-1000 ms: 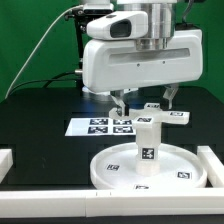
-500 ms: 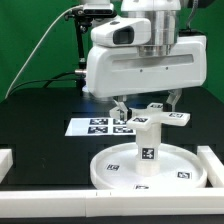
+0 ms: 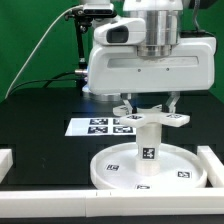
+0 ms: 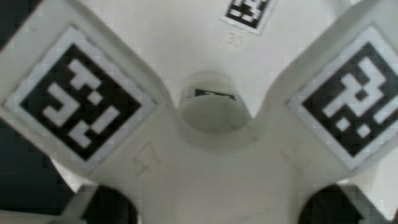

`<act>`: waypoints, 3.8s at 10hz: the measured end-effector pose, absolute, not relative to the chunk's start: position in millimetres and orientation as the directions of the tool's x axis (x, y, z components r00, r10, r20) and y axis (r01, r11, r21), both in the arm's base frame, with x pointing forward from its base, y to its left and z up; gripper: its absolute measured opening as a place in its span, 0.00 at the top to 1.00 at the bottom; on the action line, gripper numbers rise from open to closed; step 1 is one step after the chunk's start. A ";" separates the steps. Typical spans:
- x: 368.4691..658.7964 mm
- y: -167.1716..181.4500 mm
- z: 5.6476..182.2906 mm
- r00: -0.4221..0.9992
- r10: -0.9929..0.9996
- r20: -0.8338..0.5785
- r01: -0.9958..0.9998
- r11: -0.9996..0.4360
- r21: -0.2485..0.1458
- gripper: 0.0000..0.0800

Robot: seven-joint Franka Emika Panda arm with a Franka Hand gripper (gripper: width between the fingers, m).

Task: Assemble round table

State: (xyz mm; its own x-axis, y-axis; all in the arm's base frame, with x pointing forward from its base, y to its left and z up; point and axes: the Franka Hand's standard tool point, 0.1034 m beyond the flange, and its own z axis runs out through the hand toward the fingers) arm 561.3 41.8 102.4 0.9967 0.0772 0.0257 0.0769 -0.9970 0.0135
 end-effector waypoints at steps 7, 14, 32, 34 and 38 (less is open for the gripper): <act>561.0 41.0 100.3 0.571 -0.820 0.033 -0.816 -0.571 -0.092 0.45; 563.1 37.9 106.7 0.485 -0.875 -0.002 -0.868 -0.481 -0.124 0.22; 562.3 37.1 118.5 0.853 0.520 0.045 0.518 -0.853 0.062 0.19; 561.1 41.0 116.5 0.849 0.527 0.041 0.524 -0.850 0.060 0.19; 558.5 38.6 104.4 0.850 0.526 0.030 0.523 -0.850 0.065 0.19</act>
Offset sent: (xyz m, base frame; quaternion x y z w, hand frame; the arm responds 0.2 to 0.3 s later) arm 0.0051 -0.0006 -0.0096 0.0074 0.0322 0.3957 0.9178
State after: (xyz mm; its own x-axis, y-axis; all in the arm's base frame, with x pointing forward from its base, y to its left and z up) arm 558.5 38.6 104.4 0.8501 0.5258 0.0301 0.5232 -0.8497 0.0648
